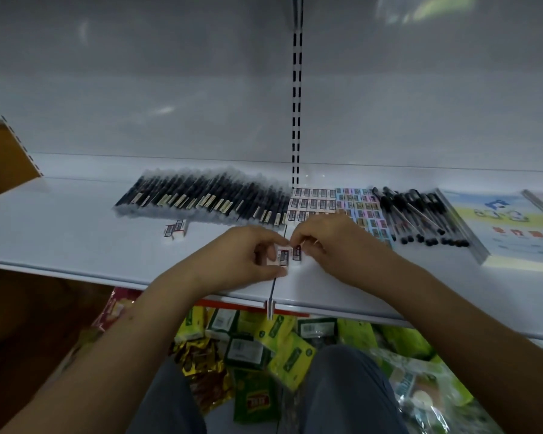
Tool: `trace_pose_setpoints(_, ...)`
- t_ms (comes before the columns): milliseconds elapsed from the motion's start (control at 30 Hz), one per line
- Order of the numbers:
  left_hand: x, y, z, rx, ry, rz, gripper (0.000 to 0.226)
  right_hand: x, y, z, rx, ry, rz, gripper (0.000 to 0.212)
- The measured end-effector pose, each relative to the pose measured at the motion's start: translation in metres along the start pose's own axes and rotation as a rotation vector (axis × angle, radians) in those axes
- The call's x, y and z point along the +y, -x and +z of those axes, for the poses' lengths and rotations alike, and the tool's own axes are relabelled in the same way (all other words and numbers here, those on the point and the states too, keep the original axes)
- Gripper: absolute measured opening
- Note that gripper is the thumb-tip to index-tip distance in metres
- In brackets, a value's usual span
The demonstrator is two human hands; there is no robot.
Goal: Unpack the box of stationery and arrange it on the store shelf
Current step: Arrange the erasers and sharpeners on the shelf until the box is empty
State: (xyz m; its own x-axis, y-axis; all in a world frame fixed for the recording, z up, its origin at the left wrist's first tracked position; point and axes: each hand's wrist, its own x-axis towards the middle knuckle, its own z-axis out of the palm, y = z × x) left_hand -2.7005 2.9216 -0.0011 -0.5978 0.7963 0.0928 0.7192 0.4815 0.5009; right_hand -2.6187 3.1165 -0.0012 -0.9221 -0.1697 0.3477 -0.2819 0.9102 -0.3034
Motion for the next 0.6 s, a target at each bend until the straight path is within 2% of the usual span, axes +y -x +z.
trace_pose_setpoints(67,-0.008,0.006,-0.009,0.079,-0.004,0.003,0.044,0.003,0.004,-0.004,0.066,-0.007,0.057,0.025)
trace_pose_setpoints(100,-0.021,0.012,-0.018,0.169,-0.033,-0.016,0.039,0.005,0.006,-0.006,0.096,-0.012,0.09,0.025)
trace_pose_setpoints(167,-0.056,0.026,-0.037,0.391,-0.129,-0.102,0.031,0.007,0.007,-0.008,0.126,-0.019,0.111,0.02)
trace_pose_setpoints(233,-0.087,0.039,-0.048,0.493,-0.205,-0.213,0.031,0.001,0.005,-0.002,0.099,-0.038,0.081,0.018)
trace_pose_setpoints(333,-0.109,0.045,-0.045,0.41,-0.231,-0.237,0.034,-0.009,-0.002,0.015,0.012,-0.023,0.021,0.037)
trace_pose_setpoints(467,-0.113,0.045,-0.05,0.399,-0.15,-0.244,0.032,-0.01,-0.009,0.023,-0.015,0.007,0.01,0.04)
trace_pose_setpoints(600,-0.106,0.046,-0.054,0.32,-0.07,-0.265,0.024,-0.007,-0.008,0.022,-0.091,0.009,0.022,0.051)
